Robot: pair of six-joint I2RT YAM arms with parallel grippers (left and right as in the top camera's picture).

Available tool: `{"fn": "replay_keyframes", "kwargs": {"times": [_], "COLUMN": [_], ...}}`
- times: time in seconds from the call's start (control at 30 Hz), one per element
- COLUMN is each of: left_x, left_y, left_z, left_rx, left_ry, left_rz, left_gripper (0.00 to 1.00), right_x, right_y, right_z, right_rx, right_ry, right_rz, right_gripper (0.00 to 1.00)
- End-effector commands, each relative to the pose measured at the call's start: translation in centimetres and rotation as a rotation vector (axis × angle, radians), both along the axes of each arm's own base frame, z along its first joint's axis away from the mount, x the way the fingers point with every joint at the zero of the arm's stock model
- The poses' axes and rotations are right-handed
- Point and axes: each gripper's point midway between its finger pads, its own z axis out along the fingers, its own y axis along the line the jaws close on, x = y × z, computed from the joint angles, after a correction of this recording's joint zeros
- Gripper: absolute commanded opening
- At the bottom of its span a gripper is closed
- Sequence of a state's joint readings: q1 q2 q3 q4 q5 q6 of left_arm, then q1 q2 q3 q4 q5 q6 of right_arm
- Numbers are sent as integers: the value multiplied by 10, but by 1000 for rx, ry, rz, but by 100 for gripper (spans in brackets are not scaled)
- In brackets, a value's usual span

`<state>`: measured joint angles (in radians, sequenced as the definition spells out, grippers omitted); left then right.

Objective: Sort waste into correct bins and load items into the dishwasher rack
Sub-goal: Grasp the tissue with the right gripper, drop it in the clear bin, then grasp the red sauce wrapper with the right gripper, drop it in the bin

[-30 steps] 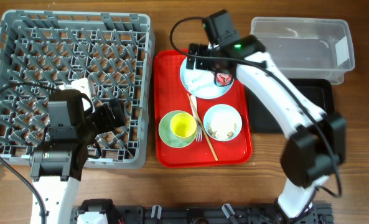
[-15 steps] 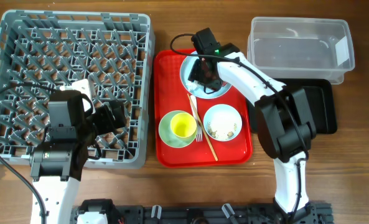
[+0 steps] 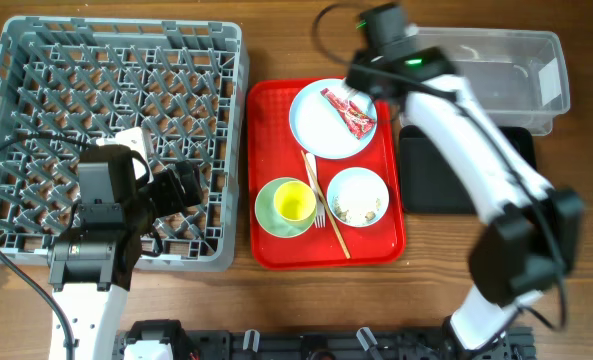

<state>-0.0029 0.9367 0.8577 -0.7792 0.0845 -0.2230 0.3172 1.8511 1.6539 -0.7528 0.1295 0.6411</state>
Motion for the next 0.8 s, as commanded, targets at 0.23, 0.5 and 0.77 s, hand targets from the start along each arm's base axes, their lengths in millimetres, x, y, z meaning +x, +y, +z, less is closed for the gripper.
{"fn": "replay_keyframes", "kwargs": {"times": [0.23, 0.5, 0.77], "left_x": [2, 2, 2], "left_y": [-3, -3, -3], "left_z": [10, 10, 10], "left_rx": [-15, -15, -15], "left_ry": [-26, -25, -25], "left_rz": [-9, -9, -9], "left_gripper": [100, 100, 100], "right_x": [30, 5, -1], "right_y": [-129, 29, 52], "right_z": [37, -14, -140], "right_rx": [-102, -173, -206], "right_ry": [-125, -68, 177], "right_rz": [-117, 626, 681], "right_gripper": [100, 99, 97]}}
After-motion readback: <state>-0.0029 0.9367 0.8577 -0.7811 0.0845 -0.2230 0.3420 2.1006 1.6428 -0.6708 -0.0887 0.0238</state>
